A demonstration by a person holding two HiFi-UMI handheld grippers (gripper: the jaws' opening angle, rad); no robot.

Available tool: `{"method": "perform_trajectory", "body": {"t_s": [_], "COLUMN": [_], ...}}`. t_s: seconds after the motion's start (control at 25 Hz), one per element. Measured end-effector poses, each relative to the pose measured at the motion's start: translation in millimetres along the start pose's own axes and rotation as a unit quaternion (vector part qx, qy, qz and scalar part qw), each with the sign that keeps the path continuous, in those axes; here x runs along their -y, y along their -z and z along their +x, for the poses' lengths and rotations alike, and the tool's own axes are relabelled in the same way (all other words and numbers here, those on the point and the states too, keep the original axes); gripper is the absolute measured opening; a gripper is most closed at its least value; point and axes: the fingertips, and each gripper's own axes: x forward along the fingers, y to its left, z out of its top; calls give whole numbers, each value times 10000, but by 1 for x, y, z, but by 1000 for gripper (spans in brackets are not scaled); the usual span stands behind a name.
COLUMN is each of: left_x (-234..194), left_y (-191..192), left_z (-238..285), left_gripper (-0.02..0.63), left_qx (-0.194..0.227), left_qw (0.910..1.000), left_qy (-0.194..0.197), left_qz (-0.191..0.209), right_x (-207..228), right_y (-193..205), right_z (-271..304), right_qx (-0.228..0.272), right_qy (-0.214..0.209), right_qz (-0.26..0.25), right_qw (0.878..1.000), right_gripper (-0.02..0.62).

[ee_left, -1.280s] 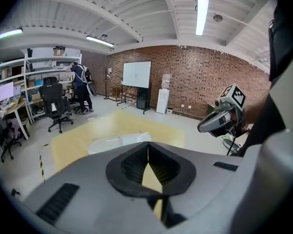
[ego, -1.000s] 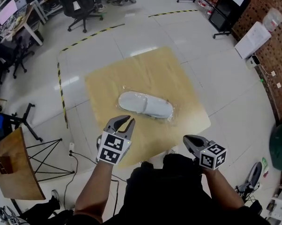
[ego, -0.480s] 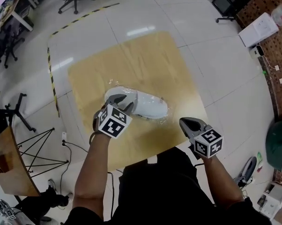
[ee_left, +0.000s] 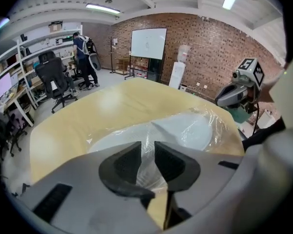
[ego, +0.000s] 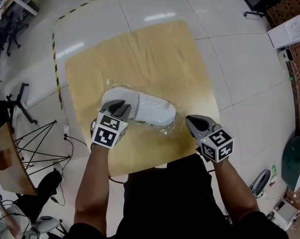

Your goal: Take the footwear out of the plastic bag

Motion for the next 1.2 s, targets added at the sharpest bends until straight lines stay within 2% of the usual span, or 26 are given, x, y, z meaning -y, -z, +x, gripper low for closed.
{"method": "perform_trajectory", "body": {"t_s": [0.12,0.24,0.32,0.44,0.56,0.68,0.76,0.88,1.12,1.2], "left_x": [-1,2,3,5,5,4,3,4,6,9], "left_y": [7,20,26,36,44,47,49,52,56,60], "left_z": [-7,-15,-19,-25,-29,-32,-32,-31,-34,-37], "left_gripper": [82,71,65,45,31,14,12,9,8,8], "left_qx": [1,-125,-185,-358,-588,-711,-754,-764,-827,-872], "left_qw": [9998,9996,9994,9984,9962,9942,9937,9940,9931,9926], "left_qy": [-120,-231,-286,-354,-405,-453,-460,-404,-426,-453], "left_qz": [-164,-51,57,265,509,667,688,677,718,716], "right_x": [9,19,24,27,25,20,22,30,48,47], "right_y": [4,4,-3,-18,-28,-32,-31,-29,-29,-31], "right_z": [11,24,36,58,79,97,104,107,94,83], "right_qx": [-131,-288,-399,-593,-811,-943,-1026,-1066,-965,-845], "right_qy": [17,115,225,338,343,235,212,254,561,595], "right_qz": [-232,-689,-1176,-2023,-2869,-3319,-3410,-3366,-3078,-2799], "right_qw": [9996,9971,9920,9769,9539,9383,9342,9353,9449,9545], "right_gripper": [2,2,3,3,3,3,3,3,3,3]}}
